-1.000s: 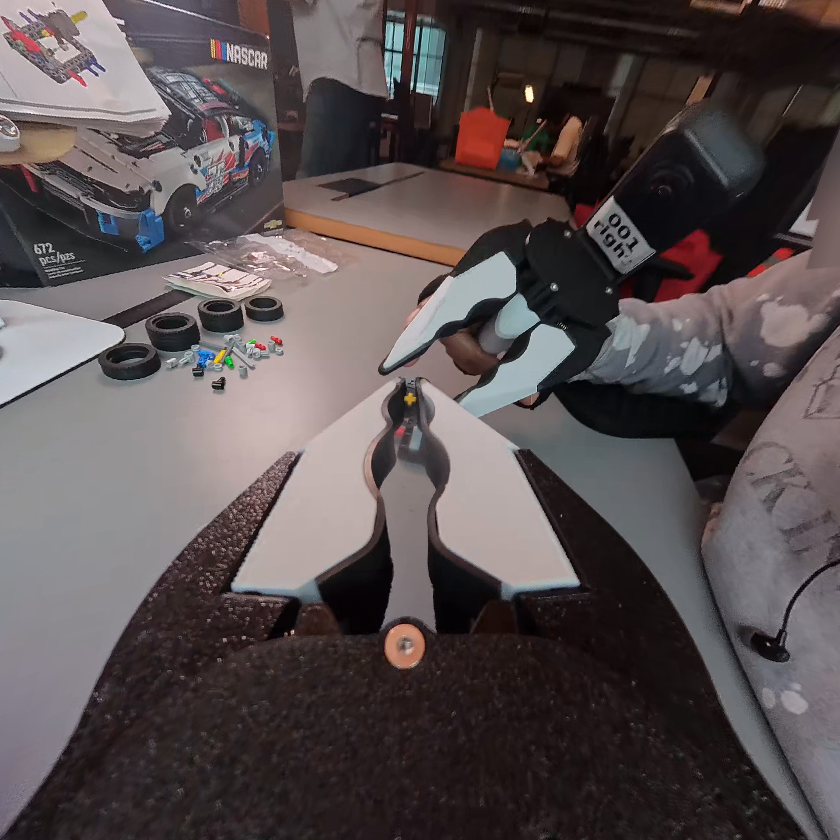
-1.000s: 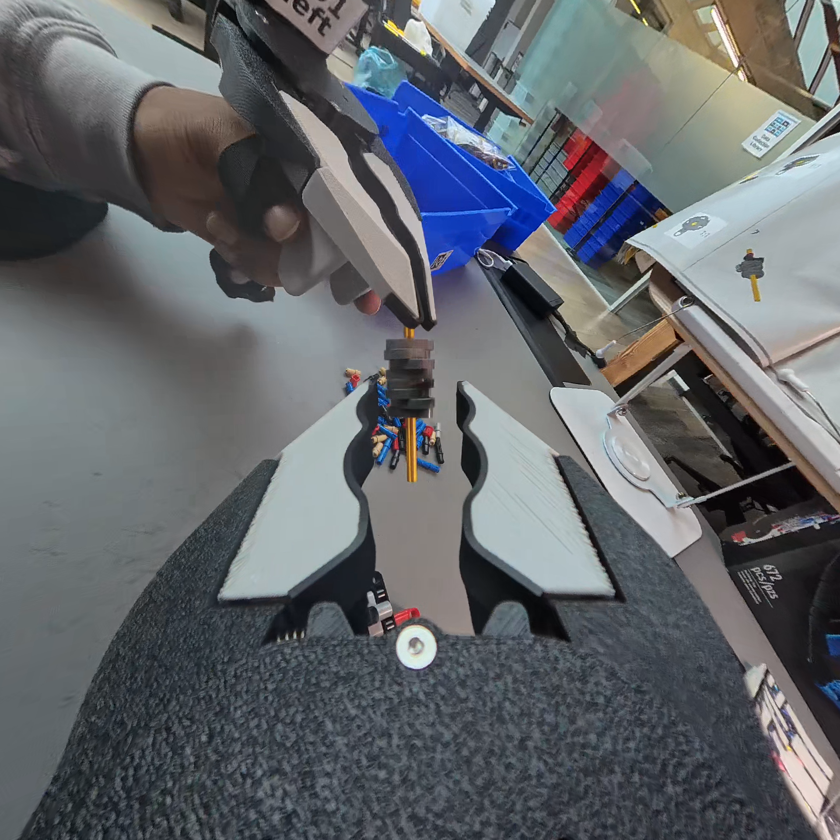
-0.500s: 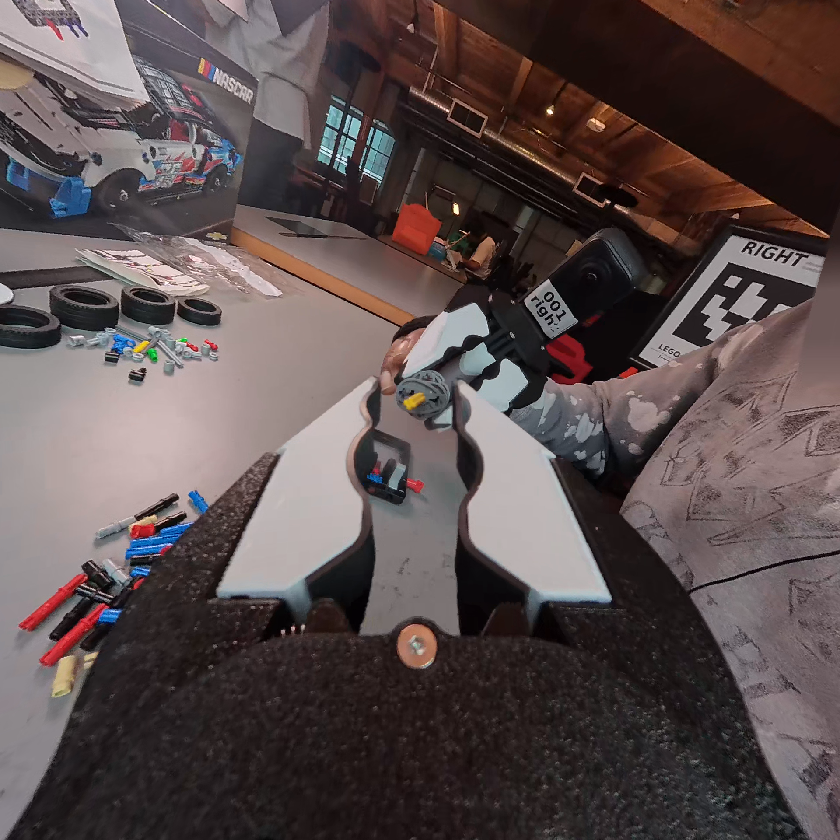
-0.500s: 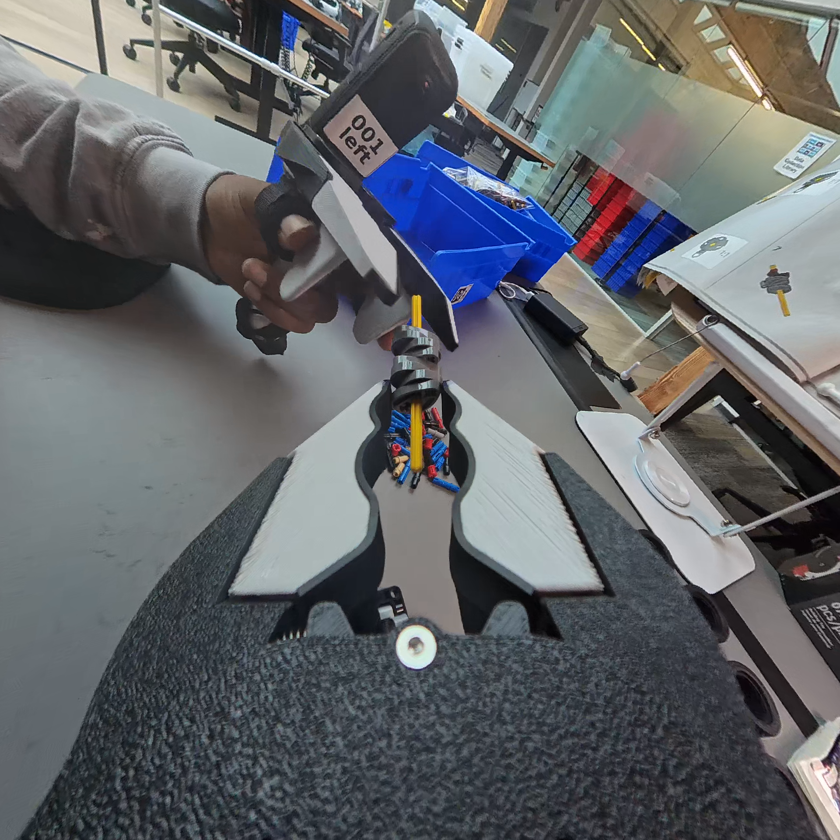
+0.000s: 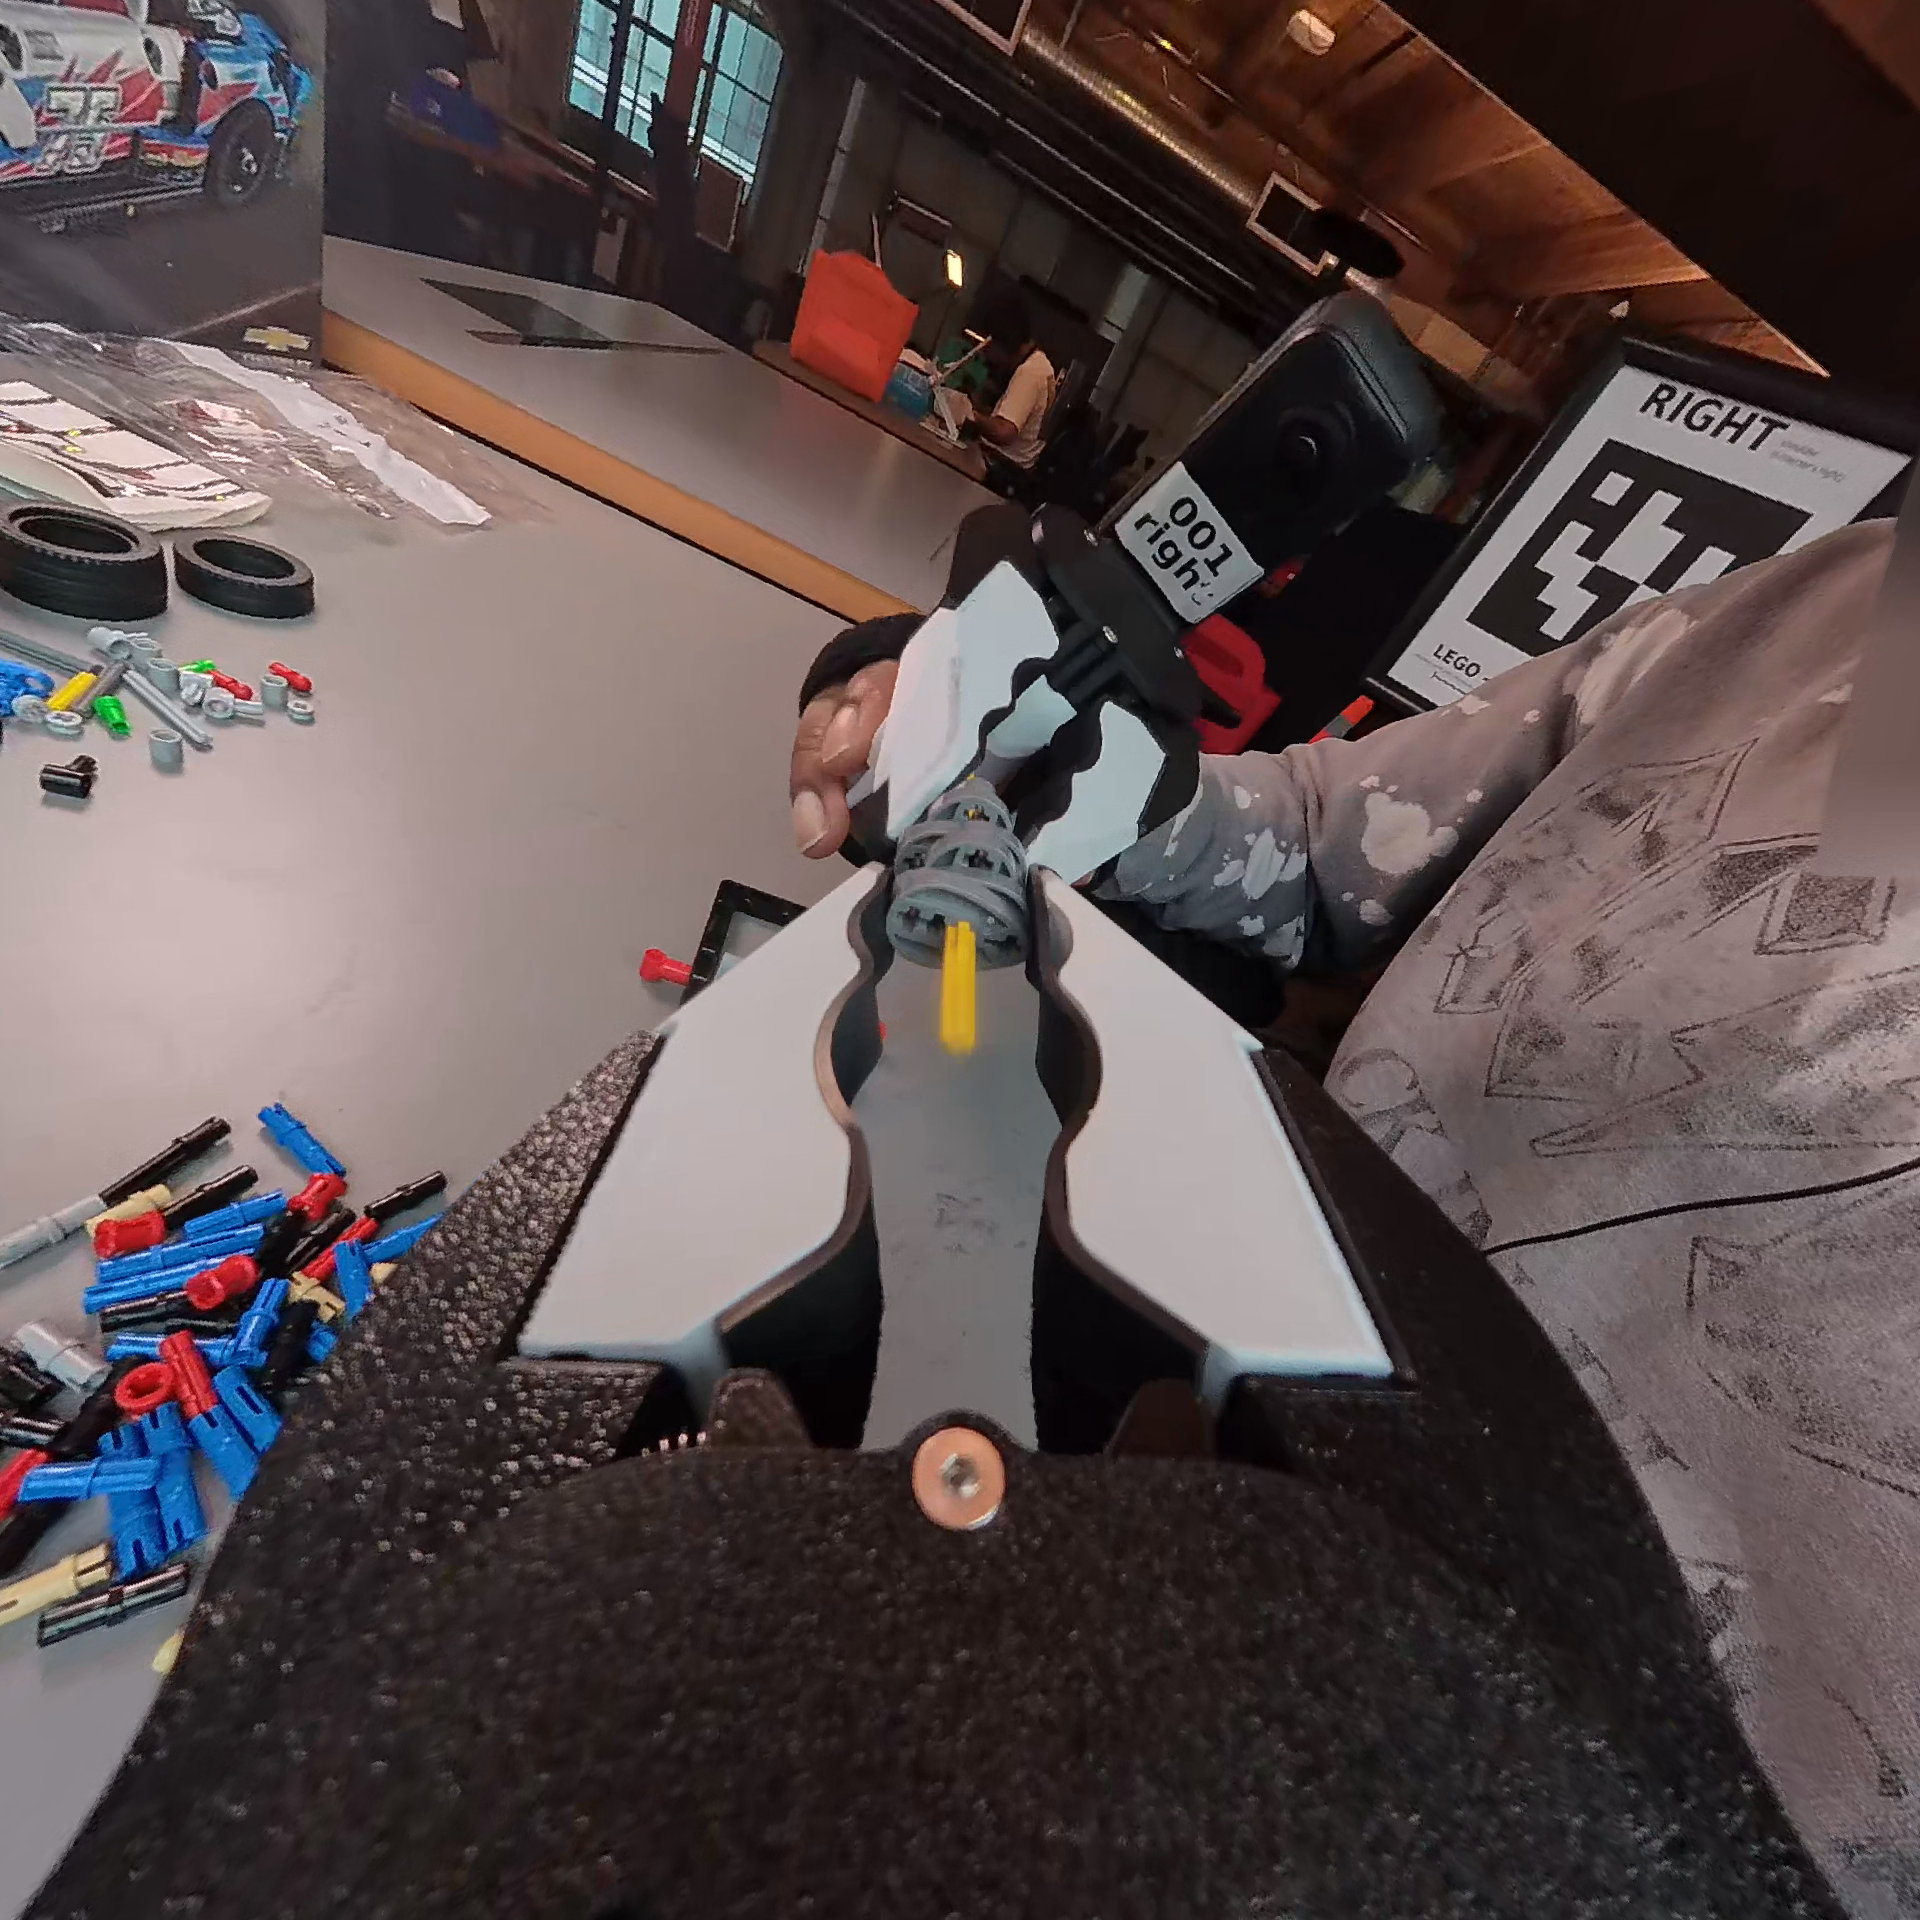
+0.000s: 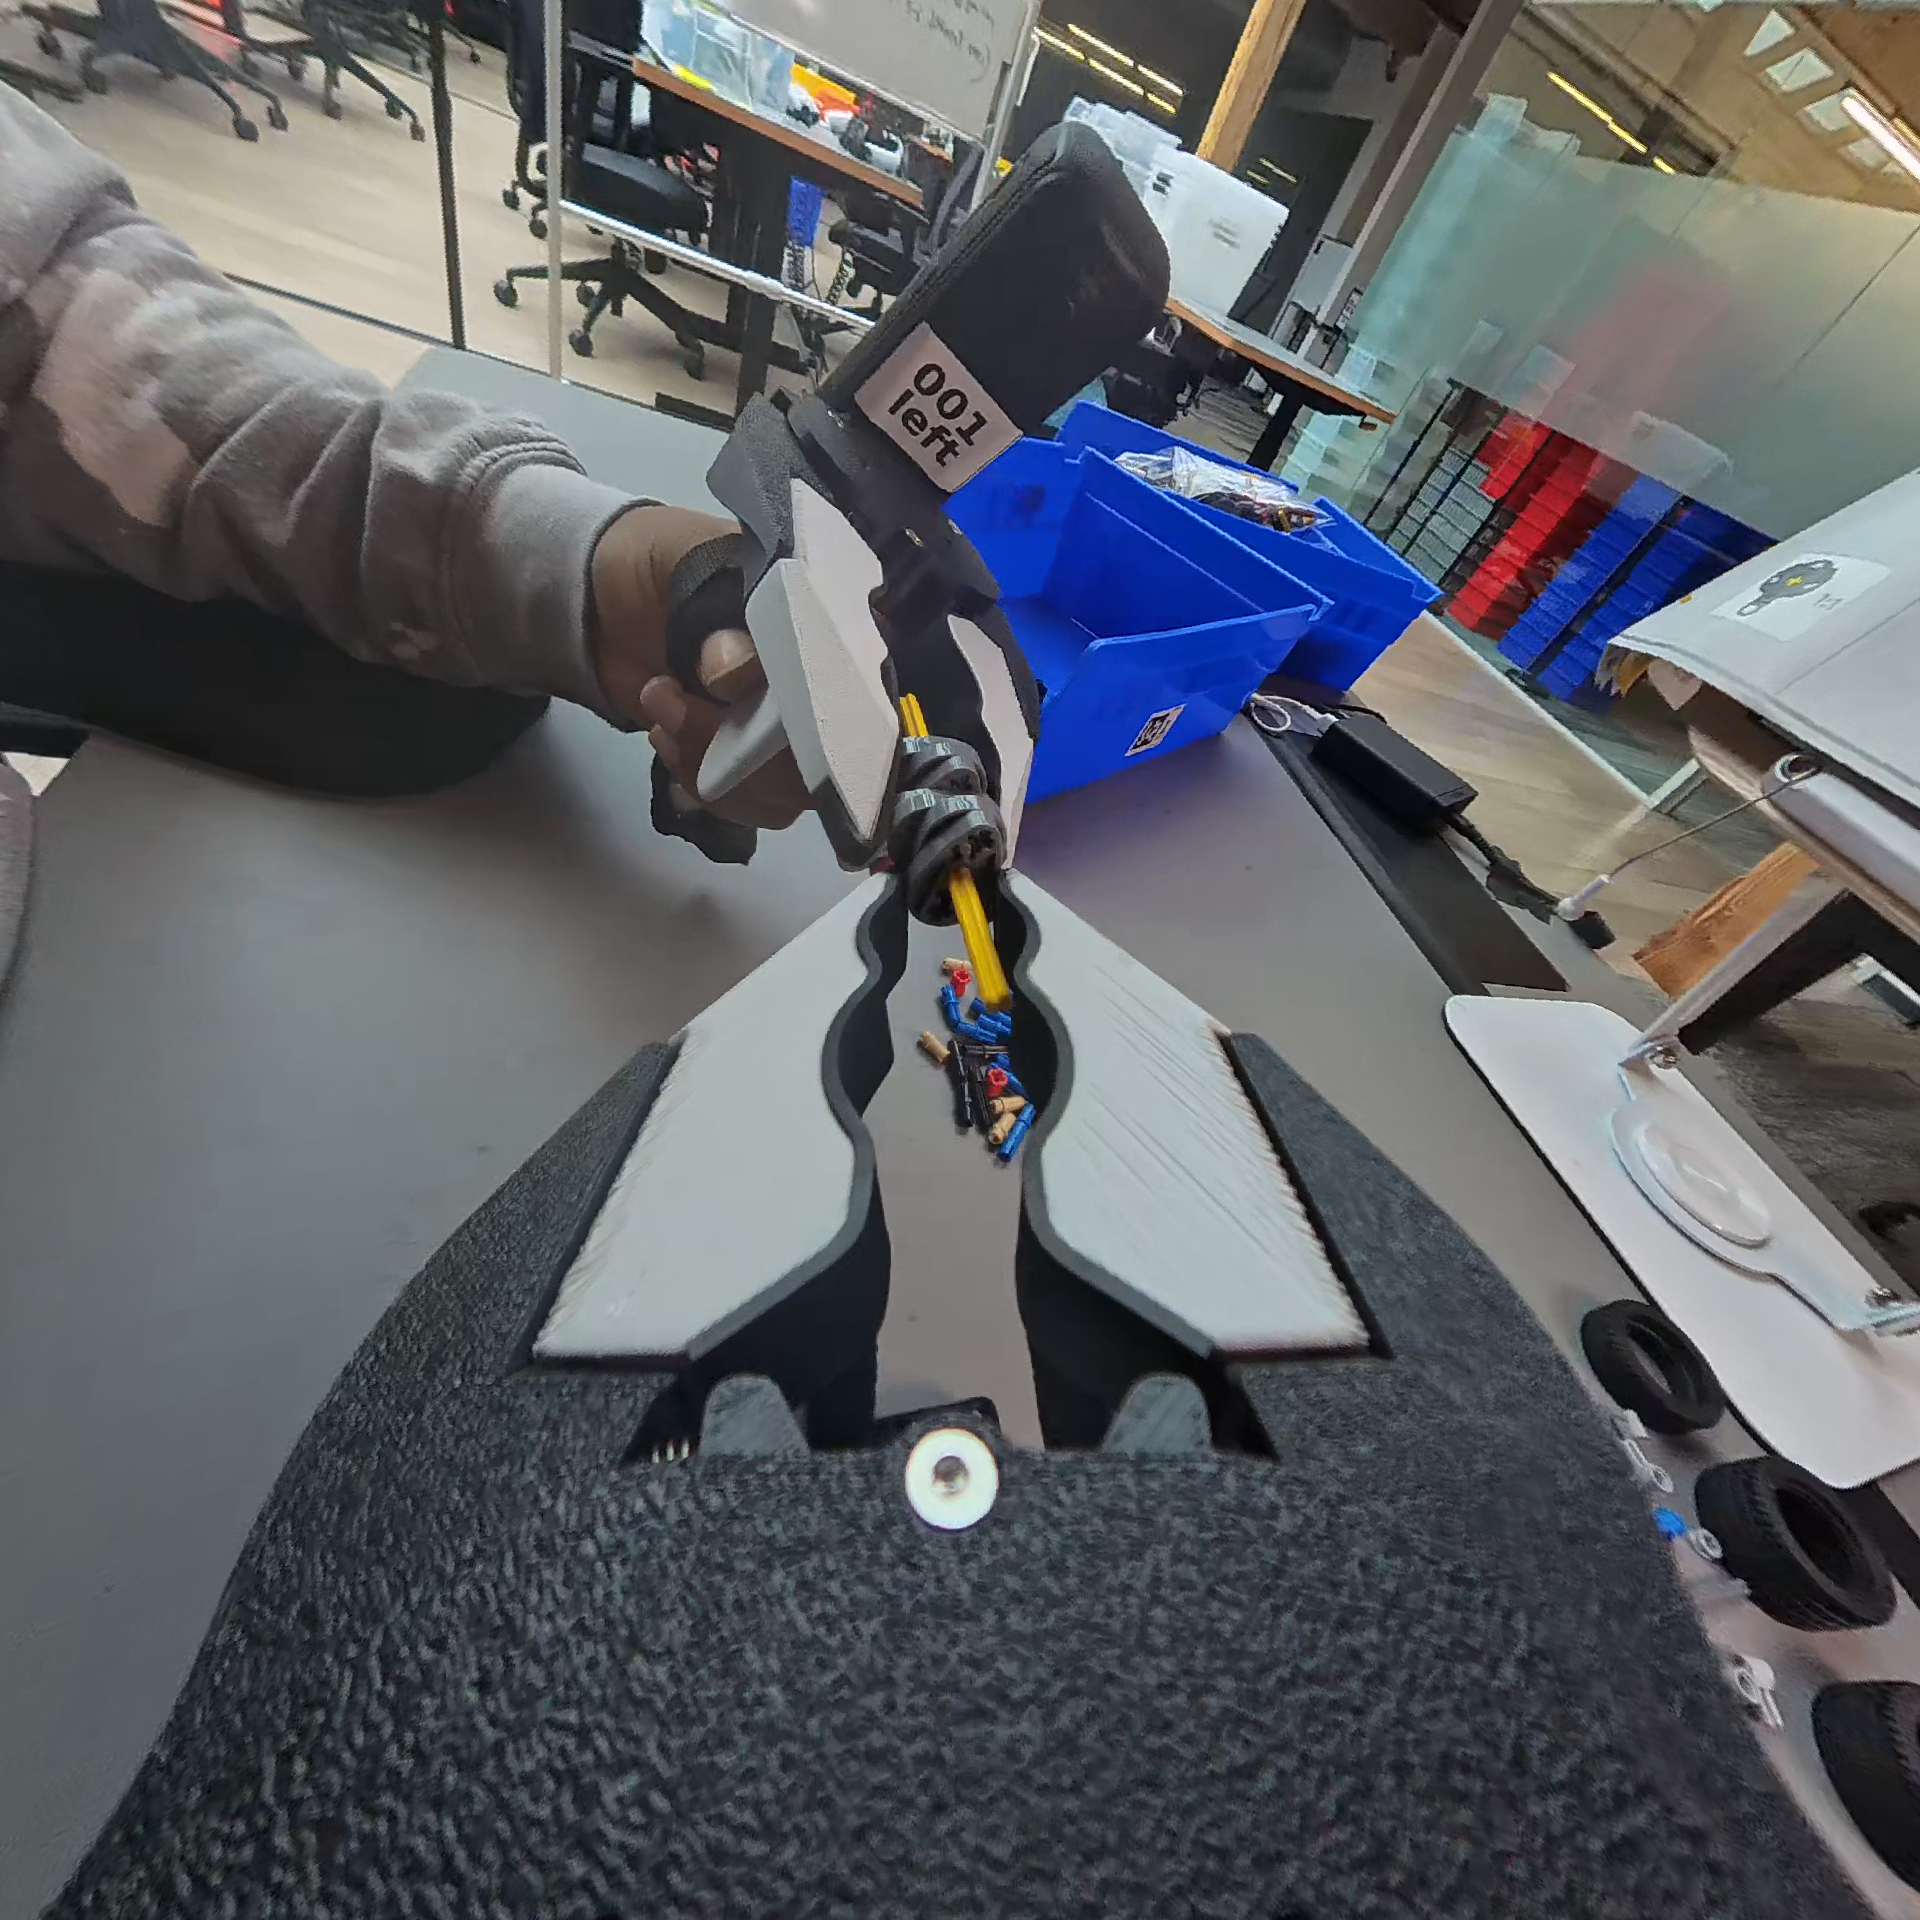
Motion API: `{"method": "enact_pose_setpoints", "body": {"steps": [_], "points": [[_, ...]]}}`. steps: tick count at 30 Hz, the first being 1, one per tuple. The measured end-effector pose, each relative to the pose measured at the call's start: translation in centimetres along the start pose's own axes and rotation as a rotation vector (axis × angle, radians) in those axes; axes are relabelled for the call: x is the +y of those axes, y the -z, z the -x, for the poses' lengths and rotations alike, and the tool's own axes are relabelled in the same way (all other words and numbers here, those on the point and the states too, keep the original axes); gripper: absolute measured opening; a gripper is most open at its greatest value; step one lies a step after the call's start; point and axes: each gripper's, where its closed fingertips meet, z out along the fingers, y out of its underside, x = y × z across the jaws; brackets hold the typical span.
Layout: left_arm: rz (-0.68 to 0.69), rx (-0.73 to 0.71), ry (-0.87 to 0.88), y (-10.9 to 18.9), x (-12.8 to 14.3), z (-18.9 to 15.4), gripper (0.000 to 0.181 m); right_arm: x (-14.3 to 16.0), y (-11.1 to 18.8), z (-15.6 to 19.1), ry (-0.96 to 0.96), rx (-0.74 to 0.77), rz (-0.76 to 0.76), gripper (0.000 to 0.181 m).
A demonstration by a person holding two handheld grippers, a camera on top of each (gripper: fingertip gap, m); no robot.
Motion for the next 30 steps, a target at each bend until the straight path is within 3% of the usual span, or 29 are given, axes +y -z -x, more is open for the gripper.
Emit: {"method": "enact_pose_setpoints", "body": {"steps": [17,24,30], "points": [[0.086,-0.006,-0.066,-0.2,1.1,-0.3,0.025,0.3,0.8,0.7,-0.043,-0.113,-0.002,0.015],[0.175,-0.029,-0.157,-0.1,2.7,-0.5,0.025,1.3,0.5,2.4,-0.112,-0.206,0.020,0.027],[0.195,-0.001,-0.164,0.0,3.0,-1.0,0.025,0.9,0.8,2.9,-0.094,-0.229,-0.010,0.024]]}}
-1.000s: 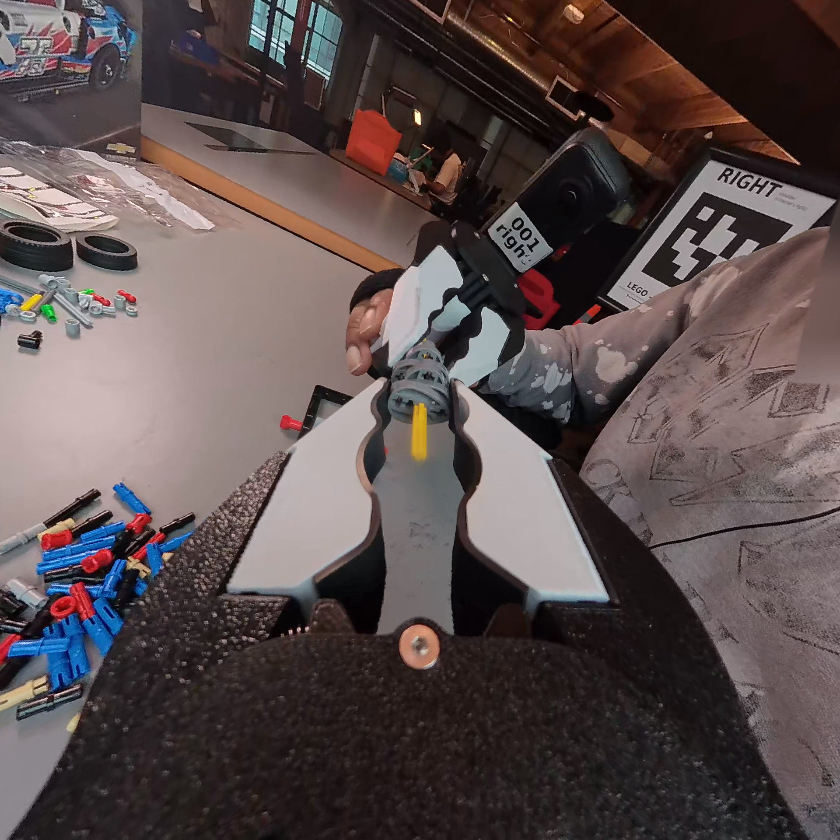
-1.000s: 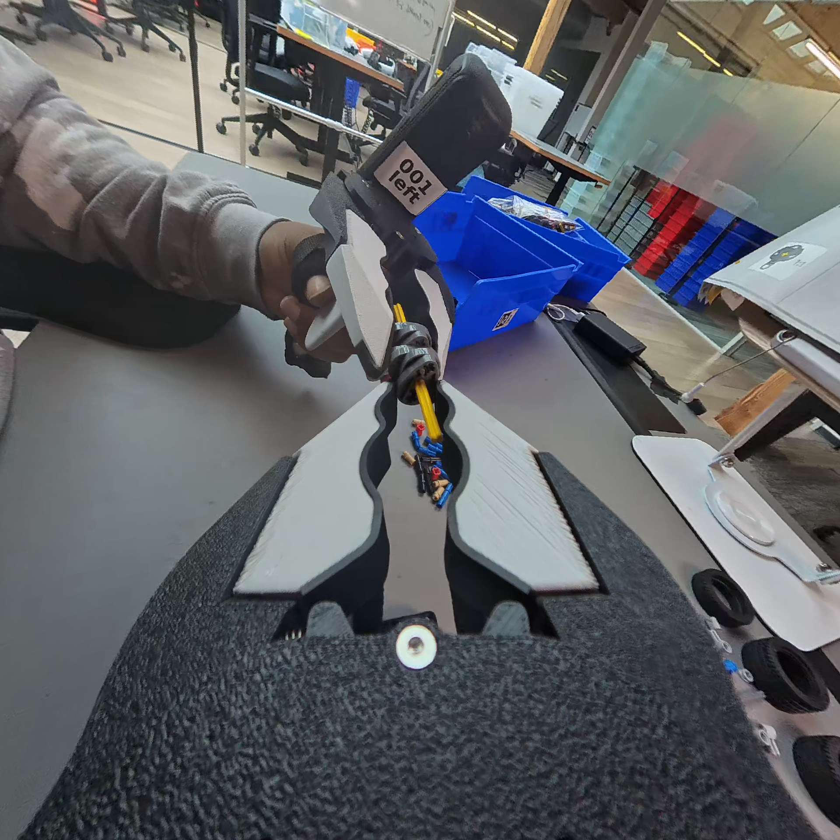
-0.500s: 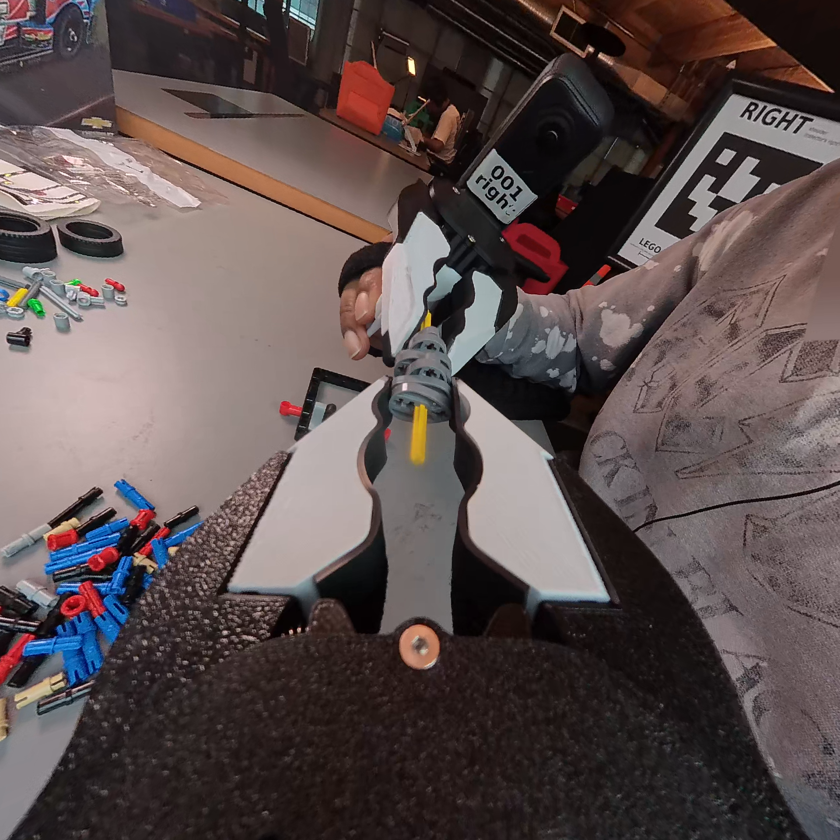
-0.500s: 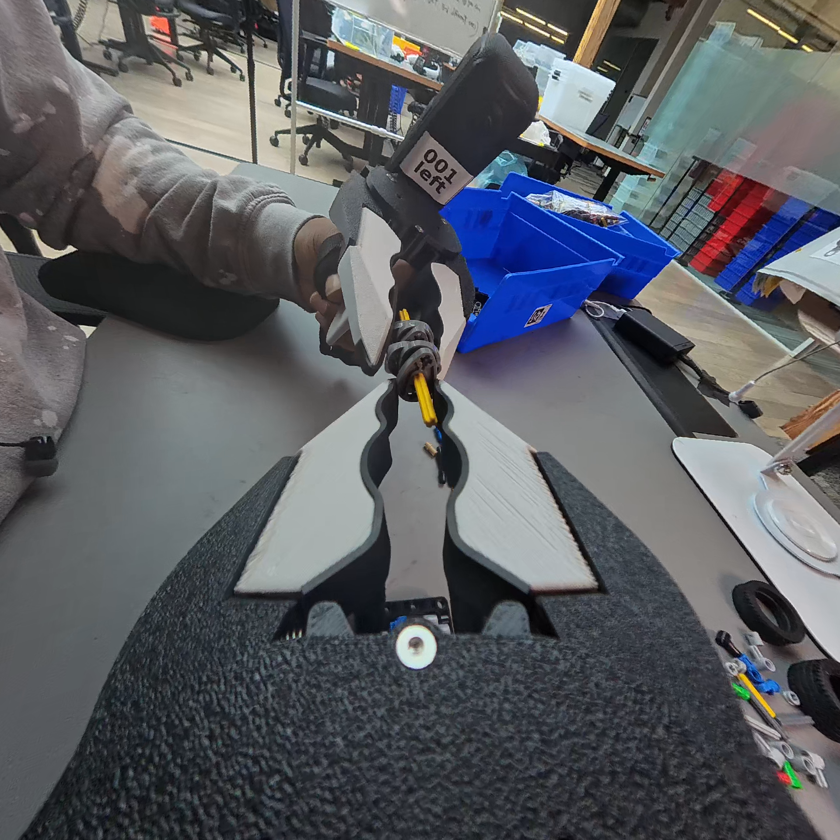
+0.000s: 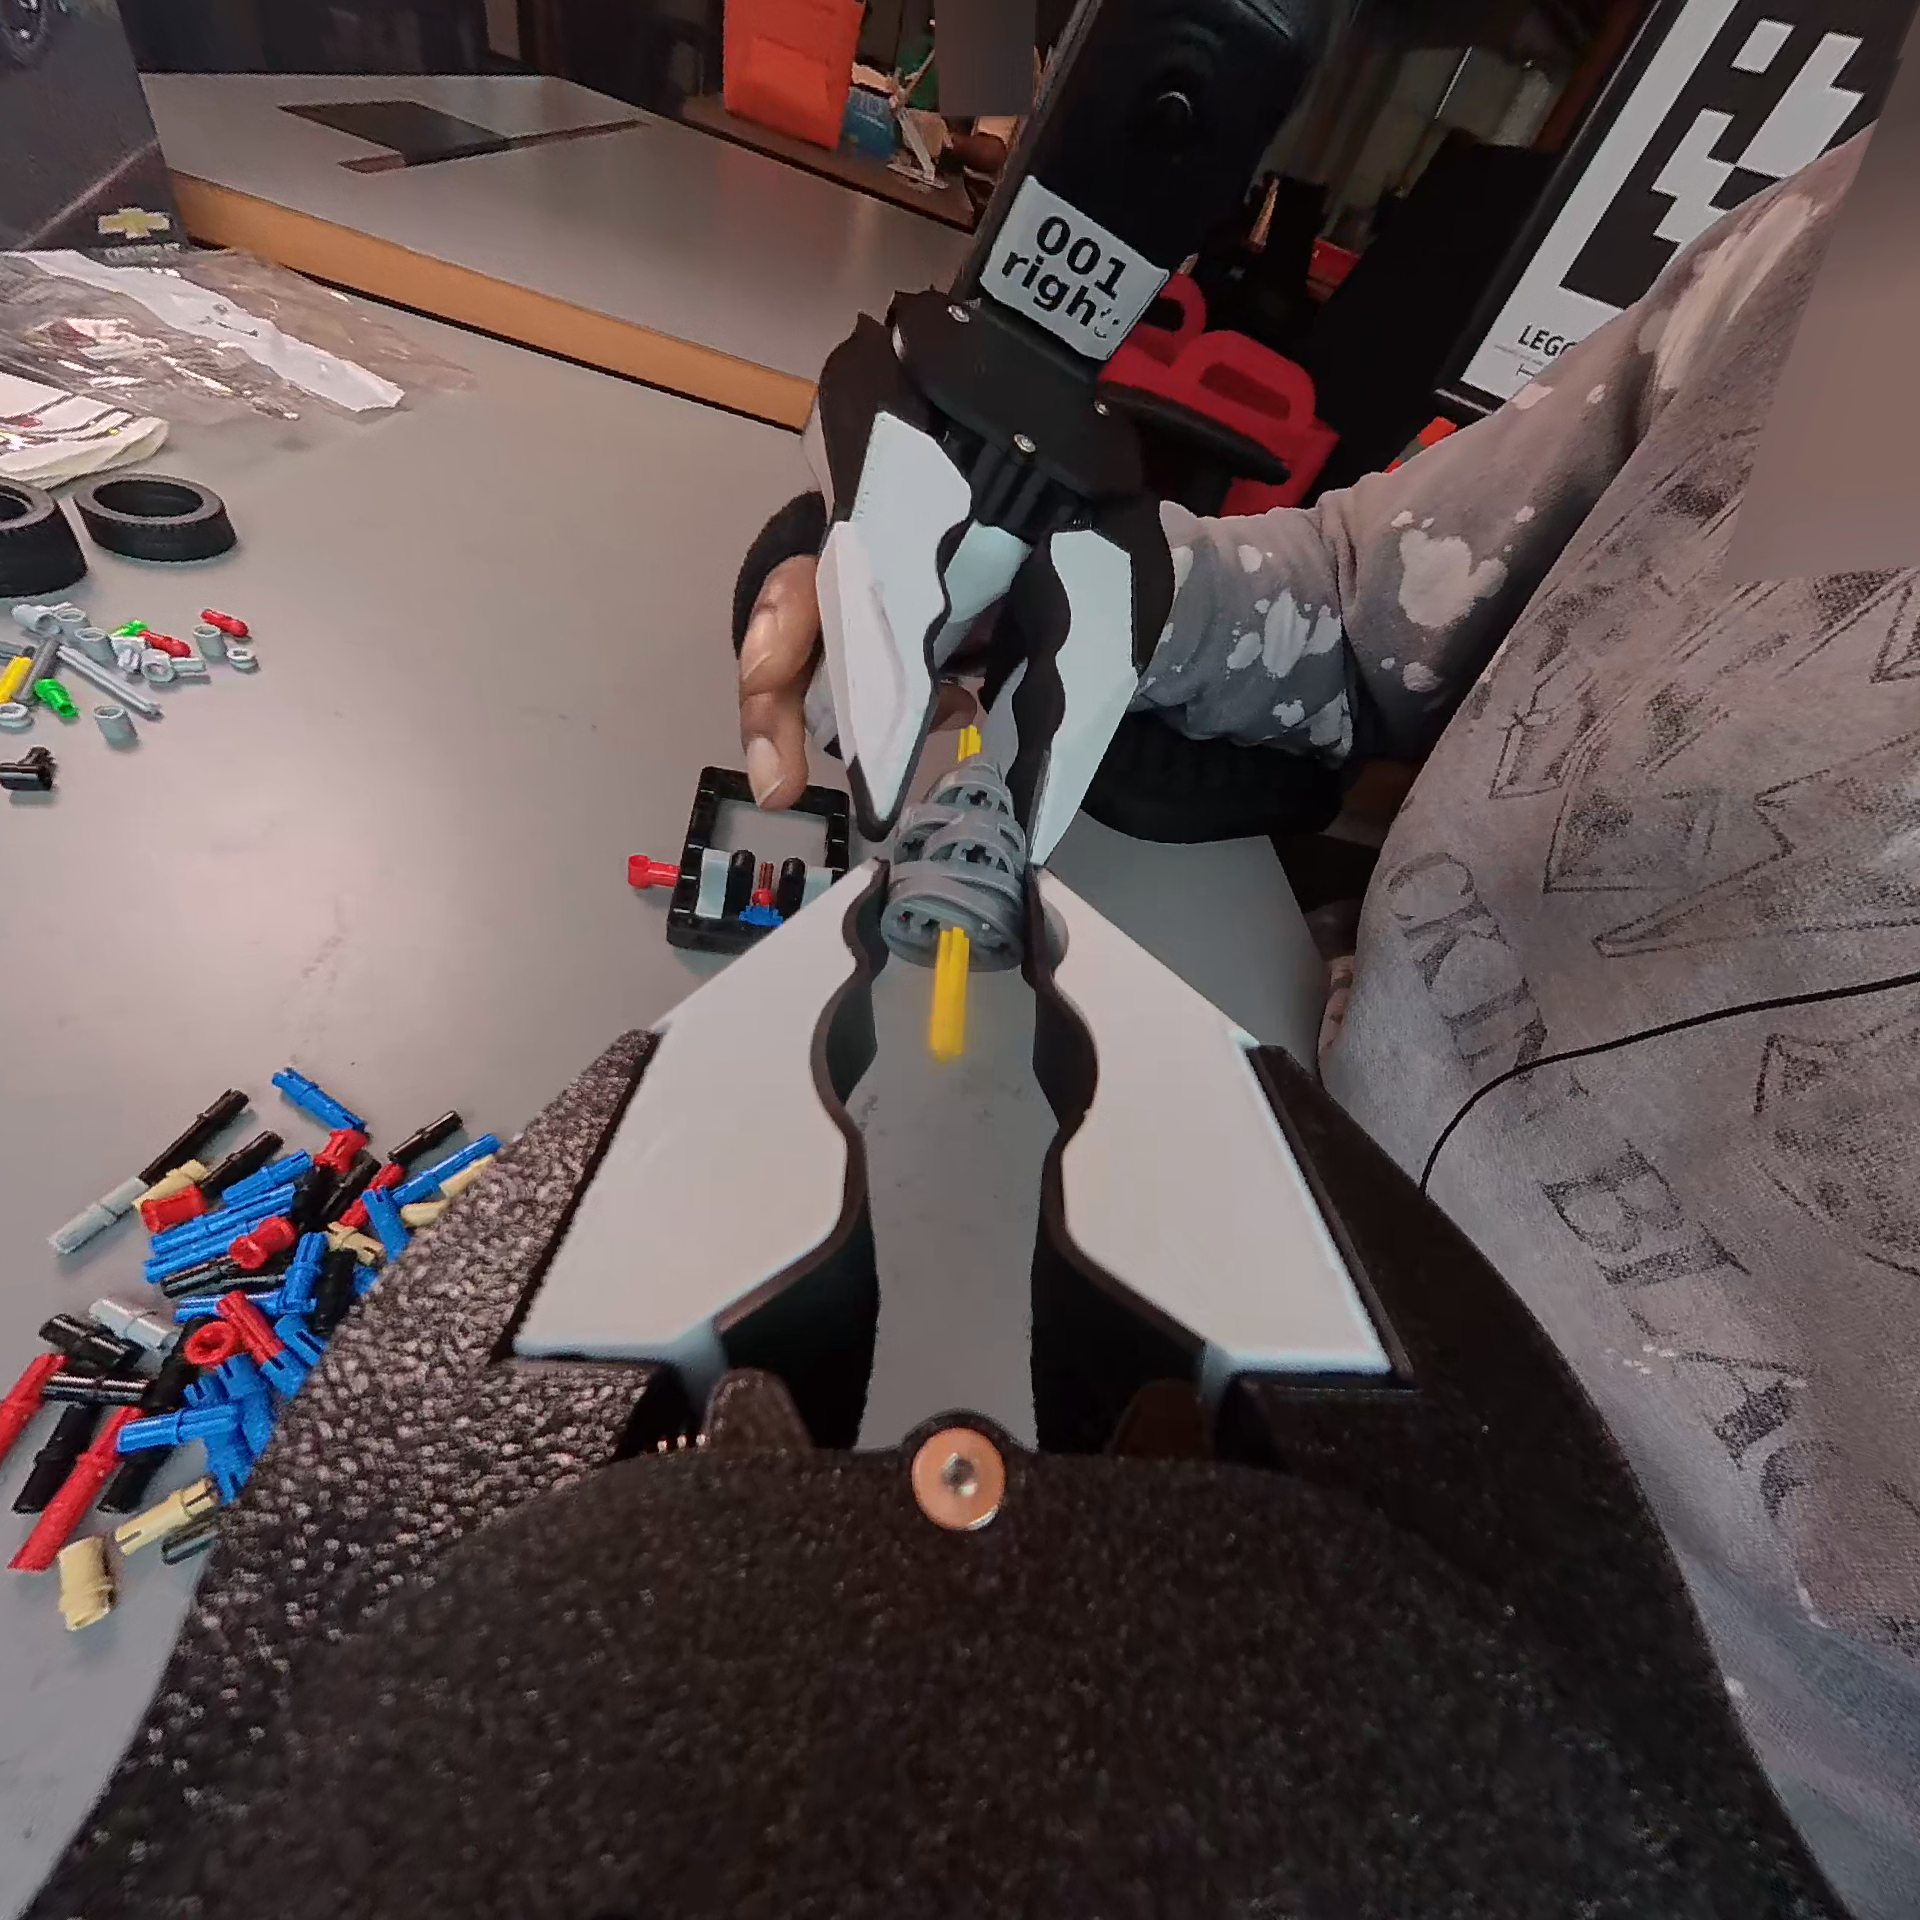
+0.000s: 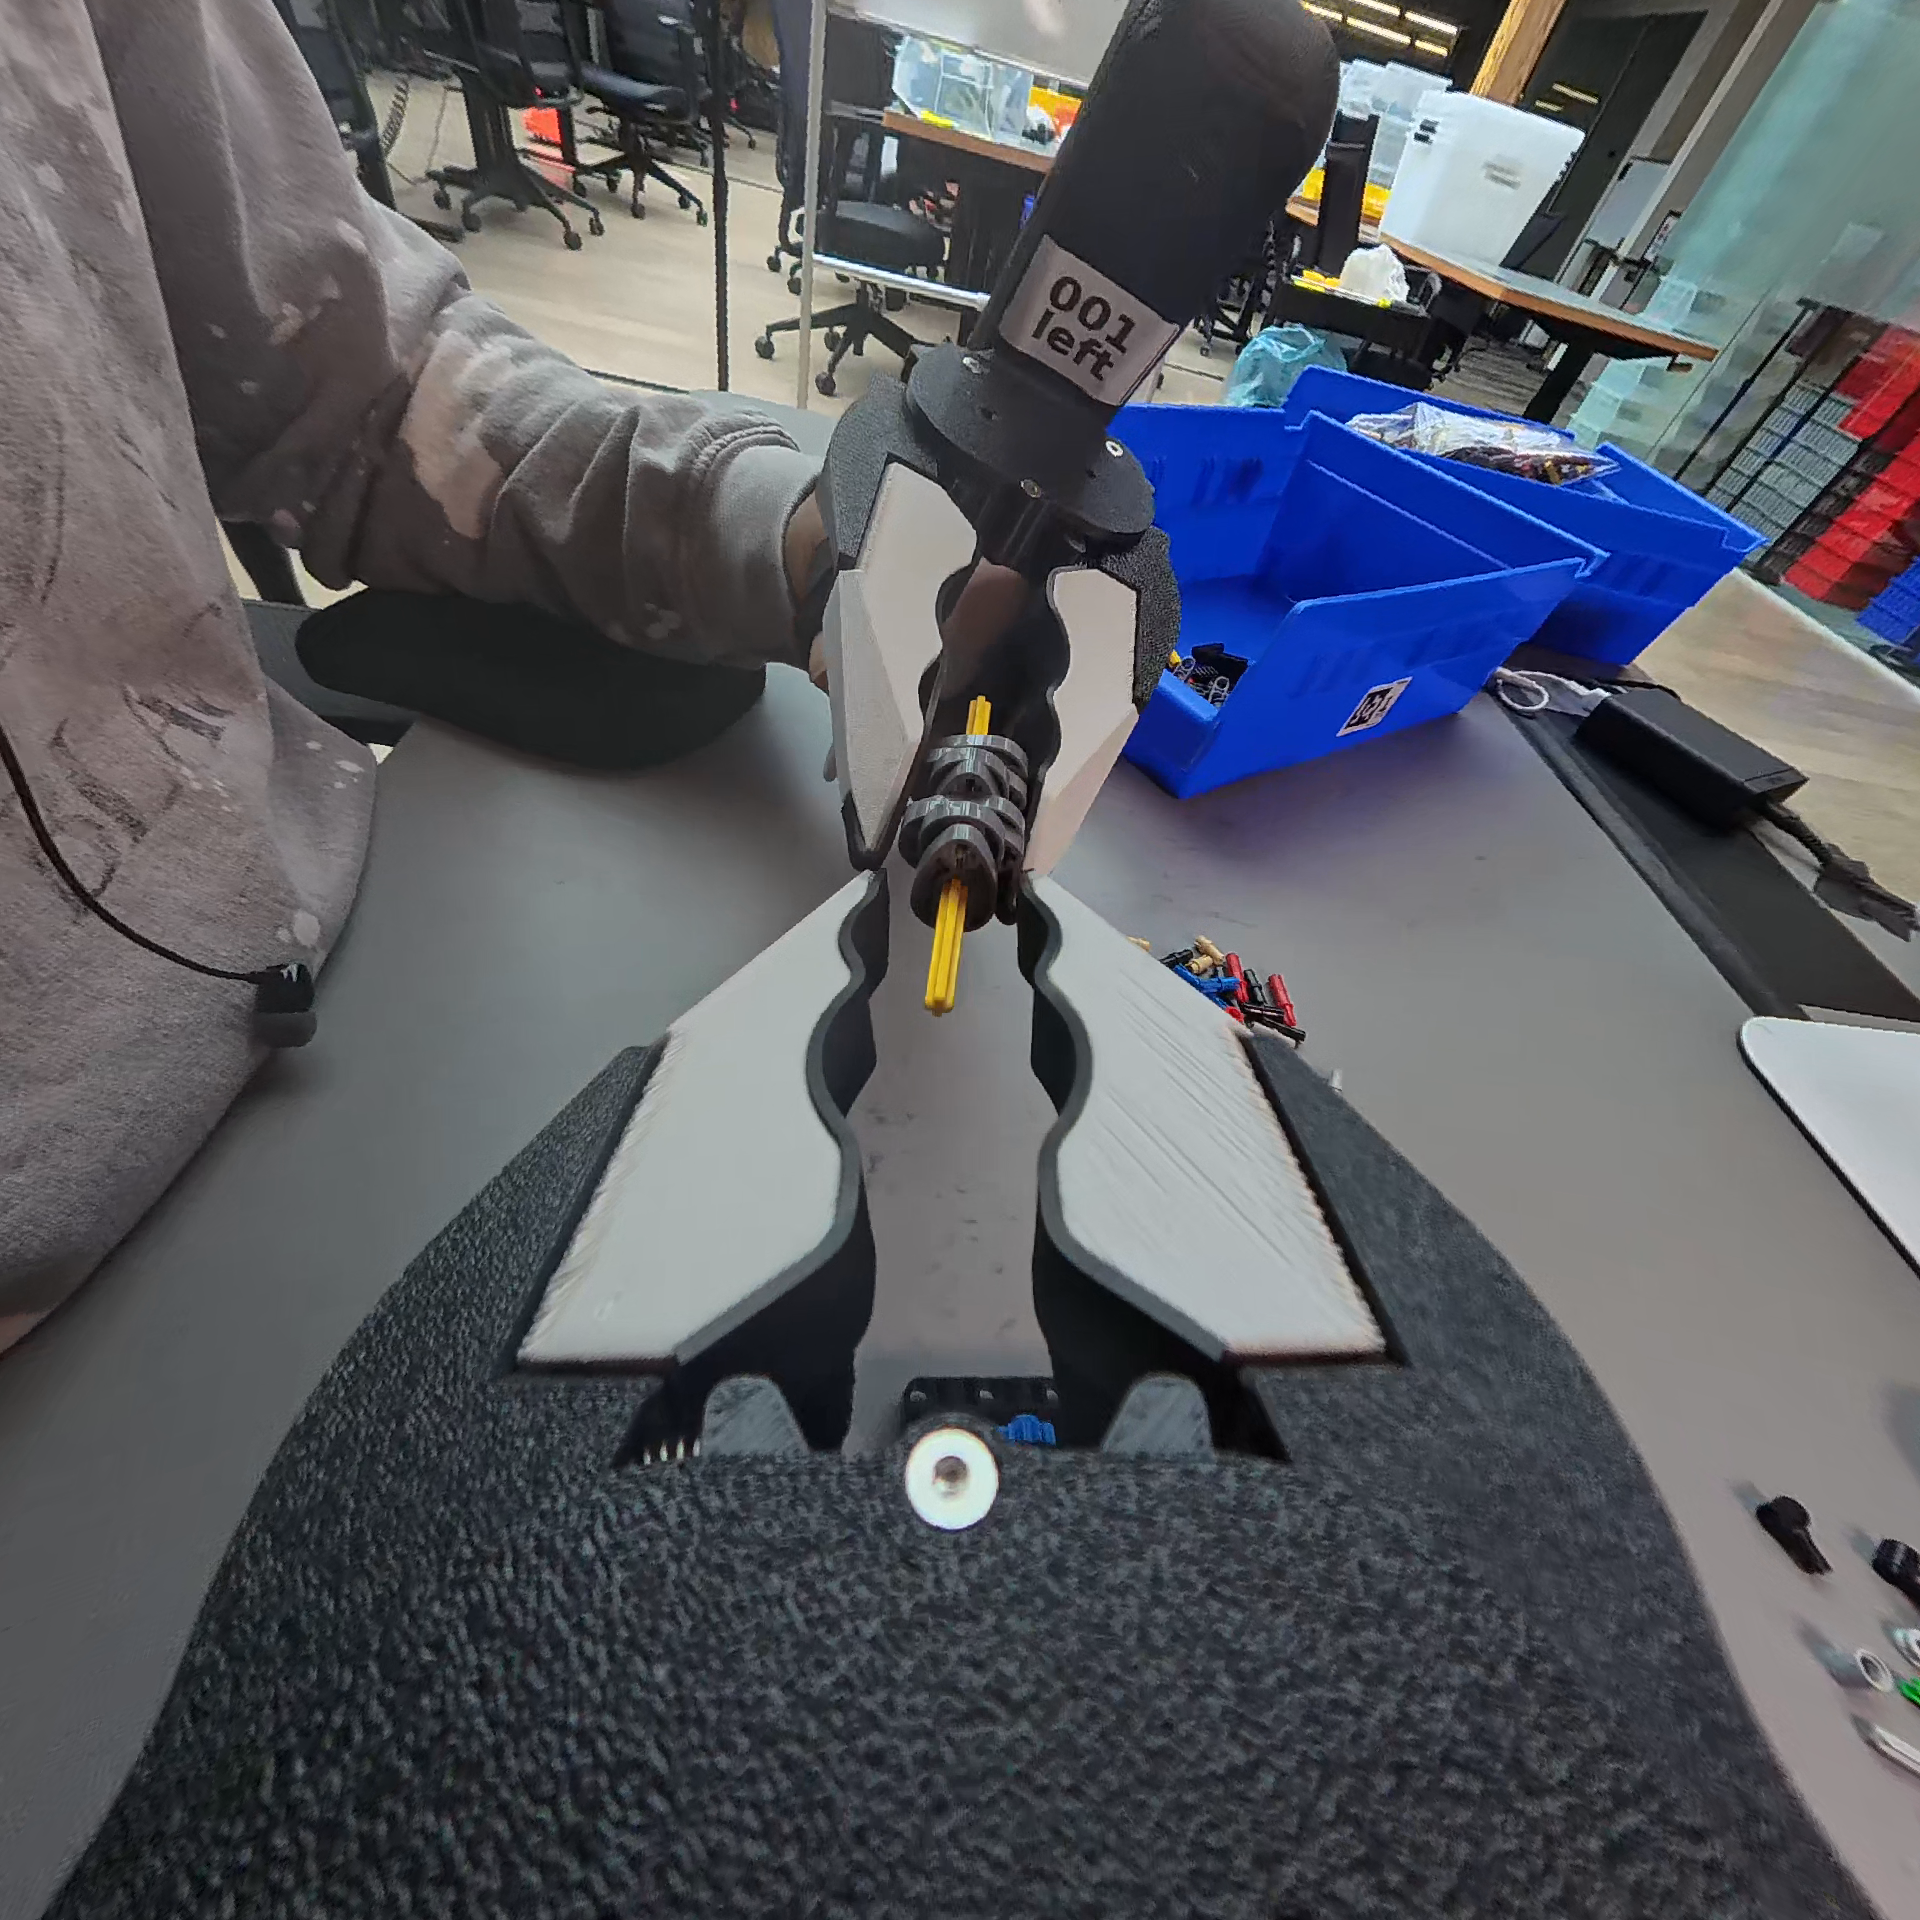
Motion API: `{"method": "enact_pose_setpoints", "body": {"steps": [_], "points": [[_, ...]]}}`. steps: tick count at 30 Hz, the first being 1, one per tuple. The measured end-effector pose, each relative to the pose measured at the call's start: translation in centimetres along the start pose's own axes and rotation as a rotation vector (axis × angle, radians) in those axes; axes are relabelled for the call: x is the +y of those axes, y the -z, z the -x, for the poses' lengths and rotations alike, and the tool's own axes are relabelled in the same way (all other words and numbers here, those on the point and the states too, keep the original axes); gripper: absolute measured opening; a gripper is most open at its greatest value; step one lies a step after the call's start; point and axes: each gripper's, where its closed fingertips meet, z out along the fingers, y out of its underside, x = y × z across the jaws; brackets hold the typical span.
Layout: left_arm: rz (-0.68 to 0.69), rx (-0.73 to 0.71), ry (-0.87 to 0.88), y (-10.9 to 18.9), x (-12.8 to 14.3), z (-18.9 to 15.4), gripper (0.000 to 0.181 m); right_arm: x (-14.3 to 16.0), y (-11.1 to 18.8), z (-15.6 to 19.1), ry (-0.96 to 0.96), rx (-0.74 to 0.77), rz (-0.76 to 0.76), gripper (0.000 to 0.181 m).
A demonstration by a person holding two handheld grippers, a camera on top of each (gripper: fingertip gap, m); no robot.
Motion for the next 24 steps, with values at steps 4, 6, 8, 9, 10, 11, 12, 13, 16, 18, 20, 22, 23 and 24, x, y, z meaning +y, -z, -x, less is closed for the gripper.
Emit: {"method": "enact_pose_setpoints", "body": {"steps": [4,6,8,9,10,11,12,13,16,18,20,22,23,24], "points": [[0.021,-0.002,0.001,0.0,0.5,0.0,0.025,-0.3,0.3,-0.2,-0.015,-0.001,-0.030,0.019],[0.011,-0.001,0.007,0.0,0.5,0.1,0.025,-0.1,0.1,0.0,-0.016,-0.007,-0.022,0.018],[0.016,-0.001,0.001,0.0,0.6,0.1,0.025,0.2,-0.3,0.0,-0.007,0.002,-0.009,0.016],[0.018,-0.004,0.000,0.0,0.7,0.1,0.025,0.2,-0.2,-0.1,-0.018,0.002,-0.017,0.016],[0.020,-0.004,0.003,0.0,0.8,0.2,0.025,0.2,-0.2,0.0,-0.042,-0.009,-0.025,0.015],[0.023,-0.003,0.008,-0.1,0.9,0.2,0.025,0.3,-0.2,-0.1,-0.054,-0.013,-0.027,0.015],[0.023,0.001,0.015,-0.1,0.9,0.1,0.025,0.4,-0.3,-0.2,-0.049,-0.007,-0.022,0.015],[0.018,0.011,0.026,-0.1,0.9,0.1,0.029,0.6,-0.4,-0.3,-0.037,0.005,-0.014,0.015],[-0.003,0.022,0.059,-0.1,0.7,0.1,0.034,0.6,-0.6,-0.3,-0.025,0.017,-0.021,0.015],[-0.011,0.018,0.077,-0.2,0.6,0.3,0.031,0.6,-0.7,-0.4,-0.009,0.025,-0.021,0.014],[-0.016,0.013,0.085,-0.1,0.6,0.5,0.025,0.6,-0.7,-0.4,0.005,0.036,-0.021,0.014],[-0.021,0.005,0.087,0.0,0.5,0.7,0.025,0.6,-0.8,-0.7,0.020,0.053,-0.020,0.014],[-0.027,0.002,0.090,0.0,0.4,0.7,0.024,0.5,-0.7,-0.8,0.020,0.056,-0.024,0.014],[-0.034,0.000,0.094,0.1,0.2,0.8,0.024,0.4,-0.7,-1.0,0.017,0.063,-0.028,0.014]]}}
